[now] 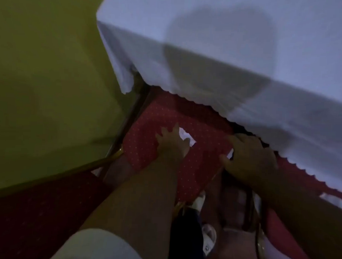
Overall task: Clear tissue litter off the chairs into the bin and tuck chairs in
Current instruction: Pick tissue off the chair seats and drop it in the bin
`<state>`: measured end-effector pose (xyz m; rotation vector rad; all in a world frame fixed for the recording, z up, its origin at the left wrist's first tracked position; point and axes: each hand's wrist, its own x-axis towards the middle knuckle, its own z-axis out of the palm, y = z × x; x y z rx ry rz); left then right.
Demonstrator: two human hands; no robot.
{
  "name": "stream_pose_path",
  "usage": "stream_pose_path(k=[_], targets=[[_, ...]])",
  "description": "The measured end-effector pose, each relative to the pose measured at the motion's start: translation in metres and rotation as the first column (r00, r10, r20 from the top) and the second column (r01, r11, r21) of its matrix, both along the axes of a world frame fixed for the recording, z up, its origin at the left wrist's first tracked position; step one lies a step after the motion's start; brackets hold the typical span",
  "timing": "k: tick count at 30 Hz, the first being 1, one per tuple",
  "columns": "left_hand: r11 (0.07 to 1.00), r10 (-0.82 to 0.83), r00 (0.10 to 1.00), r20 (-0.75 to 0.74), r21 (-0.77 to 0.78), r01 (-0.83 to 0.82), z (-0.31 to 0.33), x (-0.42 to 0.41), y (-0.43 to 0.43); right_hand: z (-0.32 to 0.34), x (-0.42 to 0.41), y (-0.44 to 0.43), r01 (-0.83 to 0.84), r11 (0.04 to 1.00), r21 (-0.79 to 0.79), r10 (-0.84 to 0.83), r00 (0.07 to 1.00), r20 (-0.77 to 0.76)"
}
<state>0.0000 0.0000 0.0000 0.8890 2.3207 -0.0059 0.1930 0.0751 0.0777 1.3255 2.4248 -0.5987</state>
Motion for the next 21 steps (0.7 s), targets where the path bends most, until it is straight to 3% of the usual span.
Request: stream_pose_path(k=[4, 7, 8, 10, 11, 17, 21], targets=[[0.993, -0.032, 0.998, -0.056, -0.119, 0.025, -0.04, 0.0, 0.008, -0.048, -0.022, 0.001, 0.011, 0.987, -0.158, -0.008, 1.0, 0.021], [0.993, -0.099, 0.98, -0.175, 0.041, 0.108, -0.048, 0.012, 0.005, -0.065, -0.009, -0.01, 0.037, 0.976, -0.216, -0.035, 0.999, 0.013], [0.992, -0.031, 0.988, -0.15, 0.116, 0.049, -0.049, 0.014, 0.007, -0.066, 0.0, -0.01, 0.072, 0.968, -0.239, -0.072, 0.997, 0.009], [0.991, 0.11, 0.993, 0.031, 0.077, -0.112, -0.046, 0.018, 0.01, -0.064, 0.021, -0.009, 0.105, 0.961, -0.254, -0.112, 0.994, -0.01], [0.994, 0.096, 0.994, 0.06, 0.049, -0.099, -0.043, 0.022, 0.013, -0.063, 0.034, -0.007, 0.125, 0.959, -0.254, -0.134, 0.991, -0.017], [0.938, -0.268, 0.963, 0.033, 0.236, 0.253, -0.035, 0.098, 0.034, -0.063, 0.133, 0.003, 0.282, 0.947, -0.156, -0.271, 0.959, 0.086], [0.884, -0.362, 0.931, 0.046, 0.335, 0.327, -0.033, 0.193, 0.053, -0.073, 0.207, -0.001, 0.376, 0.921, -0.098, -0.364, 0.923, 0.125]])
